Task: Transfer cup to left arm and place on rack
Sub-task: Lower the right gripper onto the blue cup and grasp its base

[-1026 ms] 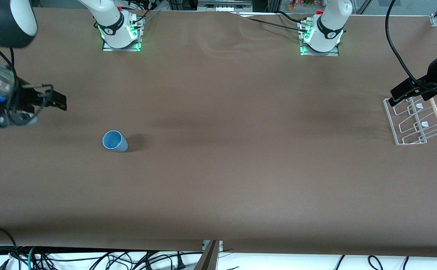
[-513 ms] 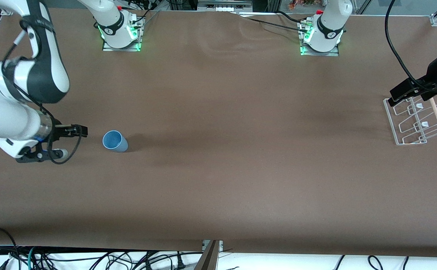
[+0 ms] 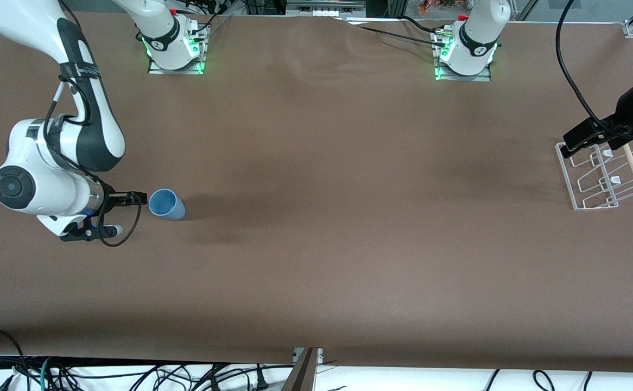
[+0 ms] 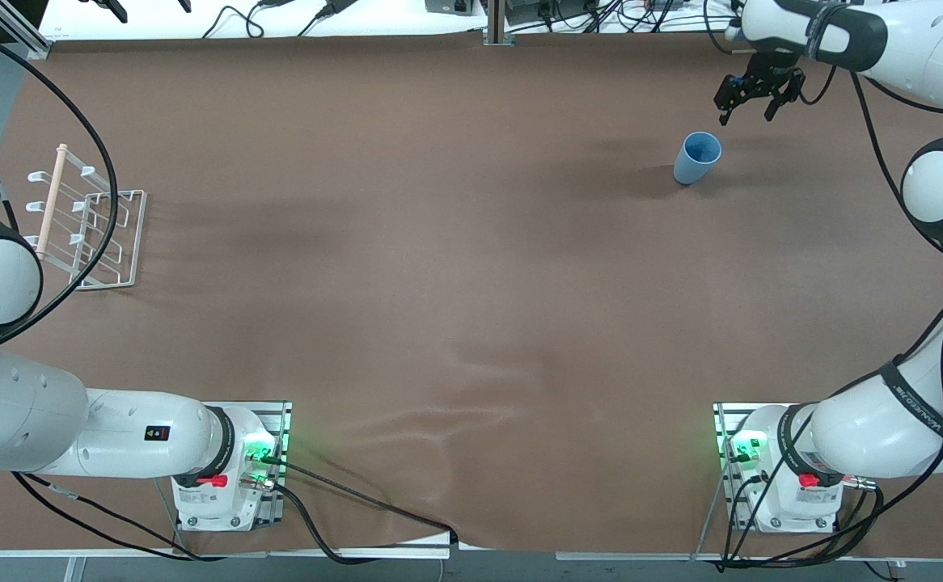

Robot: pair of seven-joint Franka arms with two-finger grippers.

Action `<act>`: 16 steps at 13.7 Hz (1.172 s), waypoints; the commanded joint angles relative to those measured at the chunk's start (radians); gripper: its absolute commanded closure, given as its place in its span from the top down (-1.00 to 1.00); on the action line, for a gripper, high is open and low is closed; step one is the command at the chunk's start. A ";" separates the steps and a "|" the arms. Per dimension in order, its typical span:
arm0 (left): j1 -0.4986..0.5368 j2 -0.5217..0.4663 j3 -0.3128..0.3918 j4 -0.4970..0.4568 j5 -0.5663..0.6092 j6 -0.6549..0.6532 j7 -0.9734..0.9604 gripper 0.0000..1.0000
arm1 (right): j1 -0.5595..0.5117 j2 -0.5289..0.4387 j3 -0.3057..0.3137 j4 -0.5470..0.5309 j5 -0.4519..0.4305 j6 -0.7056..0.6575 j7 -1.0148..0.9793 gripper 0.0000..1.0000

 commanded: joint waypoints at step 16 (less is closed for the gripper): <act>0.005 0.019 -0.004 0.034 0.019 0.001 0.017 1.00 | -0.009 0.056 0.034 -0.095 0.013 0.105 0.073 0.13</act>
